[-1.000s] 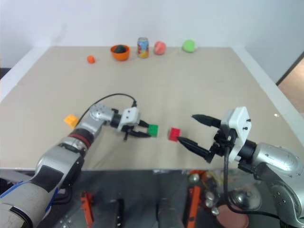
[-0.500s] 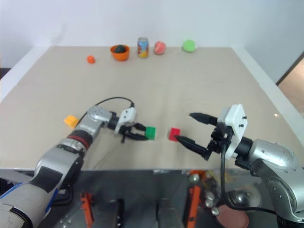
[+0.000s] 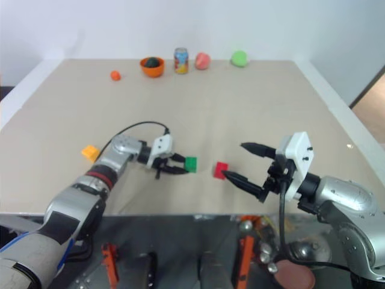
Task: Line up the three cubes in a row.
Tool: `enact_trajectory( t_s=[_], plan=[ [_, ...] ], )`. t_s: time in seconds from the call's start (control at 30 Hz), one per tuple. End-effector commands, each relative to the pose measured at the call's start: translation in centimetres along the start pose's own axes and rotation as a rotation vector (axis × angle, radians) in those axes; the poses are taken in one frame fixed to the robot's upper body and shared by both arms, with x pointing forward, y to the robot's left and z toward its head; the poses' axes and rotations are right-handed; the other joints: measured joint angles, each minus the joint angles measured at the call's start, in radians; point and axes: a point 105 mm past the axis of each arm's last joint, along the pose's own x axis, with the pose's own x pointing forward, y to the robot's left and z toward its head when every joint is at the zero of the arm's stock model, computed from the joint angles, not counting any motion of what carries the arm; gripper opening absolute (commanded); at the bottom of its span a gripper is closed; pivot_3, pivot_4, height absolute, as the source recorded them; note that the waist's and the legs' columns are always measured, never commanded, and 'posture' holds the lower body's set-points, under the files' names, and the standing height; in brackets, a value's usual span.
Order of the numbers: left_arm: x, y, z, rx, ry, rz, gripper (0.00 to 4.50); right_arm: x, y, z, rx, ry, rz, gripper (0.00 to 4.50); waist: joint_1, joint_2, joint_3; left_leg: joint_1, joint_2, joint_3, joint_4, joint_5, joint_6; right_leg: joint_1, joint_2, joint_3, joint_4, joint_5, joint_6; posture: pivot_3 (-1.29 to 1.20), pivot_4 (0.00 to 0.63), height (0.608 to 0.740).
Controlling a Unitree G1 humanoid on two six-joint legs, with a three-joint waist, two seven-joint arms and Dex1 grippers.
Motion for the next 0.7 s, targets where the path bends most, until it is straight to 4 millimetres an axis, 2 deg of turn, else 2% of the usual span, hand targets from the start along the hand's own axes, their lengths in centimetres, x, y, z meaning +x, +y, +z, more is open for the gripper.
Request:
enact_trajectory(
  t_s=[0.03,0.2,0.7],
  plan=[
    [-0.2,0.1,1.0,-0.008,-0.055,-0.014,1.34,0.1,0.0,0.8,-0.043,-0.017,0.017,4.5,0.0,0.0,0.0,0.0,0.0,0.0,0.0,0.0,0.0,0.0,0.0,0.0,0.0,0.0,0.0,0.0,0.15,0.74],
    [-0.3,-0.1,1.3,-0.035,-0.078,-0.044,1.34,0.2,0.1,0.8,-0.042,-0.016,0.02,4.5,0.0,0.0,0.0,0.0,0.0,0.0,0.0,0.0,0.0,0.0,0.0,0.0,0.0,0.0,0.0,0.0,0.15,0.74],
    [-0.3,-0.9,-0.4,0.015,0.002,-0.056,1.34,0.1,0.3,0.7,-0.039,-0.014,0.018,4.5,0.0,0.0,0.0,0.0,0.0,0.0,0.0,0.0,0.0,0.0,0.0,0.0,0.0,0.0,0.0,0.0,0.15,0.74]
  ],
)
